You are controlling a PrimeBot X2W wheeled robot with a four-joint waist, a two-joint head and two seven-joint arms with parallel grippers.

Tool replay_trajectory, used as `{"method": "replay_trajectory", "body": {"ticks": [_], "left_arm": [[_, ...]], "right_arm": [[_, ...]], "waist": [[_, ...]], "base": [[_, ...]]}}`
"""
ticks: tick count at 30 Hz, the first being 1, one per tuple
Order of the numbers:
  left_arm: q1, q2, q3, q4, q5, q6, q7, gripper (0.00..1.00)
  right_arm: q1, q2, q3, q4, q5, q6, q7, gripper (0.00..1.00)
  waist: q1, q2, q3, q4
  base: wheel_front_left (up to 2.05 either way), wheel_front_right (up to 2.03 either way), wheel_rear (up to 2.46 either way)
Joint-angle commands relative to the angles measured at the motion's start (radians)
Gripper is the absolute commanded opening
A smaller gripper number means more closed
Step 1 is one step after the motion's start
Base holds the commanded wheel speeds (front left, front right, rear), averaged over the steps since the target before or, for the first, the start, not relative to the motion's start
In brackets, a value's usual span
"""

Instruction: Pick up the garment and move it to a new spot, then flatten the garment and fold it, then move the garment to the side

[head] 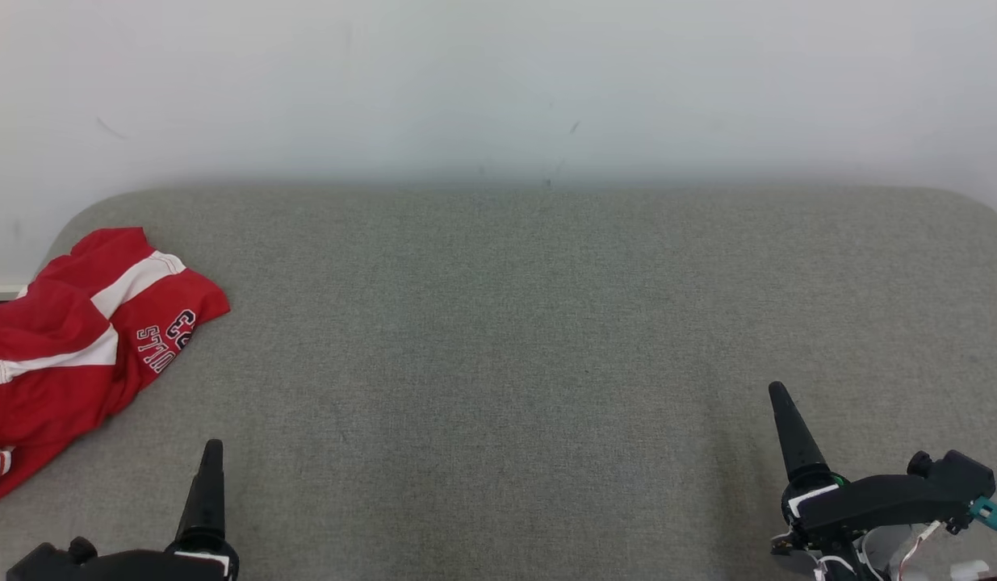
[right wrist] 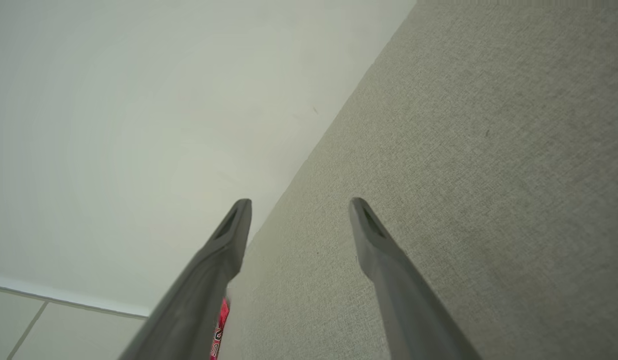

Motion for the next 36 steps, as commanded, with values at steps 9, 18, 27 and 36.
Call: {"method": "replay_trajectory", "body": {"ticks": [9,18,27,36], "left_arm": [[-0.051,0.036,-0.06,0.005,0.2,0.018,-0.045,1.0],[-0.072,0.055,-0.102,0.027,0.348,0.053,-0.079,1.0],[-0.099,0.077,-0.149,0.049,0.472,0.069,-0.111,1.0],[-0.116,0.086,-0.178,0.07,0.568,0.095,-0.14,1.0]], "right_arm": [[-0.042,-0.015,0.01,0.019,-0.215,0.003,-0.034,1.0],[-0.052,-0.021,0.003,0.027,-0.37,0.004,-0.051,1.0],[-0.062,-0.025,0.009,0.032,-0.493,0.004,-0.071,1.0],[-0.073,-0.03,0.012,0.039,-0.597,0.005,-0.089,1.0]], "waist": [[0.0,0.0,-0.001,0.01],[0.0,0.0,0.001,0.019],[0.0,0.0,0.006,0.022],[0.0,0.0,0.013,0.024]], "base": [[0.0,0.0,0.0],[0.0,0.0,0.0],[0.0,0.0,0.0],[0.0,0.0,0.0]]}}
